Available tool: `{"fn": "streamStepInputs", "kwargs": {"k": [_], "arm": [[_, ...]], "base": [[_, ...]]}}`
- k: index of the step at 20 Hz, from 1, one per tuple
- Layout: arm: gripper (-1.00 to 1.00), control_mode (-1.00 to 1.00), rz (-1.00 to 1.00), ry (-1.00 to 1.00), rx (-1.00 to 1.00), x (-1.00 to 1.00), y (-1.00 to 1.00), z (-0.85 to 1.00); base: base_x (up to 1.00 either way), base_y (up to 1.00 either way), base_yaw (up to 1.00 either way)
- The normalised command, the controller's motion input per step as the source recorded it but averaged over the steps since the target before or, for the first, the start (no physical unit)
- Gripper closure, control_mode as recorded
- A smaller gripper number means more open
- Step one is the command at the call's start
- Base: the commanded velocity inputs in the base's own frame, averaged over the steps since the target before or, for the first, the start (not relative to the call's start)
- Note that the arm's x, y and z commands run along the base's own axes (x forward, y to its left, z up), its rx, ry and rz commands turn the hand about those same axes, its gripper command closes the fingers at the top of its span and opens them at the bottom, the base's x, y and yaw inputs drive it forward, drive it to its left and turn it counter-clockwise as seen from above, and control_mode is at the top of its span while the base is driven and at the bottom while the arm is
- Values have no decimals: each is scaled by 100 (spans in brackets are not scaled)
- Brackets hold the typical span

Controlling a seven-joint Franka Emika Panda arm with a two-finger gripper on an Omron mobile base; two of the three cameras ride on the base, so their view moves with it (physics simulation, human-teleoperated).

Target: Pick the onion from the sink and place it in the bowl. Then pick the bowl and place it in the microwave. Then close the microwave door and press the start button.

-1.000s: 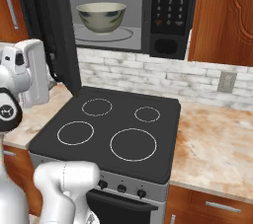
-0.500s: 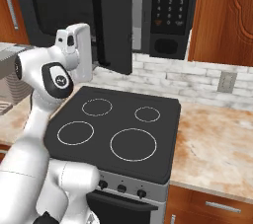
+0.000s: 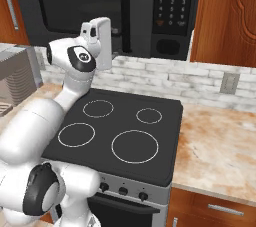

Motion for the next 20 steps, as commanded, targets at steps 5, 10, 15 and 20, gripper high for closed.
{"fn": "streamStepInputs", "kwargs": {"k": [5,10,15,20], "arm": [[-100,-100,-6,6,0,92,-18,0],[-100,-100,-1,9,0,44,-21,3],[-100,-100,2,2,0,-71,-2,2],[-100,-100,0,-6,0,-100,4,0]], "base": [[0,0,0],[0,0,0],[0,0,0],[0,0,0]]}}
